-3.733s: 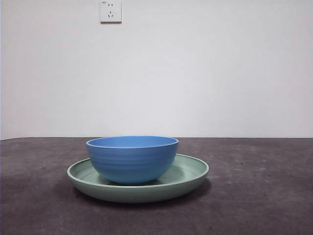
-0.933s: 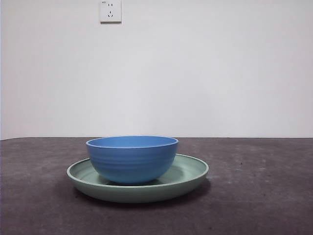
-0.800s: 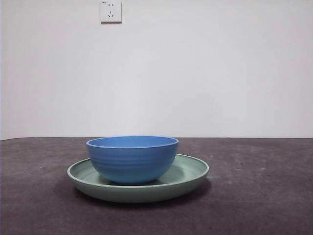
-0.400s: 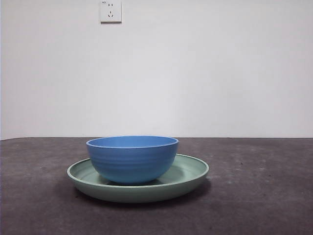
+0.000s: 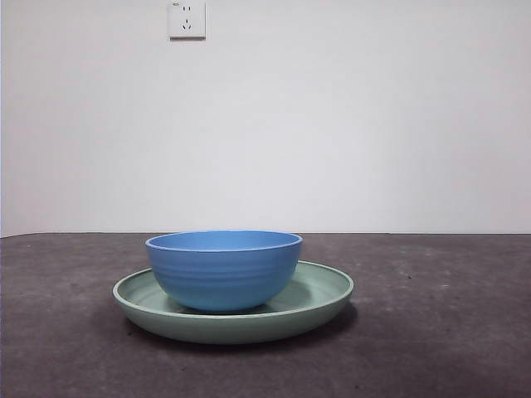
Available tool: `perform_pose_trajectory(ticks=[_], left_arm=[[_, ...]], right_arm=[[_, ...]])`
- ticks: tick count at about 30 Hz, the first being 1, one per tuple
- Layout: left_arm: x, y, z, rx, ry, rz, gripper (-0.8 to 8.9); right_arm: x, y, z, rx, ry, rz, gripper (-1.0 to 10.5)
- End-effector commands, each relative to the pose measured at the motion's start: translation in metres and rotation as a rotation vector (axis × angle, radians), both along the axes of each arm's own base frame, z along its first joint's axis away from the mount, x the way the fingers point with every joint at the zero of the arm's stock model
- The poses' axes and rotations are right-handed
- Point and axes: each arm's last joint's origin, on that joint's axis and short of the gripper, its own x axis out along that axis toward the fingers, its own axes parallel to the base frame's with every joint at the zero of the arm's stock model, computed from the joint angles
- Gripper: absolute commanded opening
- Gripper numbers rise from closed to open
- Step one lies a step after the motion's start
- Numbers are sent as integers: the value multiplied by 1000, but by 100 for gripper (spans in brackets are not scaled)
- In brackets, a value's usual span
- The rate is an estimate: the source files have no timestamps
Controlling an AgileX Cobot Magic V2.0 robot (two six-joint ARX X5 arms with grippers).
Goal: Pick up the blue bowl, put it on the green plate, put it on desk
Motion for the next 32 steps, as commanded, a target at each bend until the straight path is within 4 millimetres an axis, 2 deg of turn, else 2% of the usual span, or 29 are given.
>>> perform_pose_trajectory(ticks=[1, 6, 10, 18, 32], left_arm=[[1, 0, -8, -7, 28, 7, 24], [1, 0, -8, -7, 28, 7, 24], [1, 0, -8, -7, 29, 7, 24], [1, 0, -8, -7, 29, 7, 24], [1, 0, -8, -7, 29, 7, 24]], right_arm=[[7, -8, -27, -96, -192, -118, 20], [10, -24, -69, -194, -164, -389, 20], [12, -28, -87, -225, -79, -432, 20], [12, -28, -91, -316, -61, -415, 20], [12, -28, -89, -314, -82, -416, 20]])
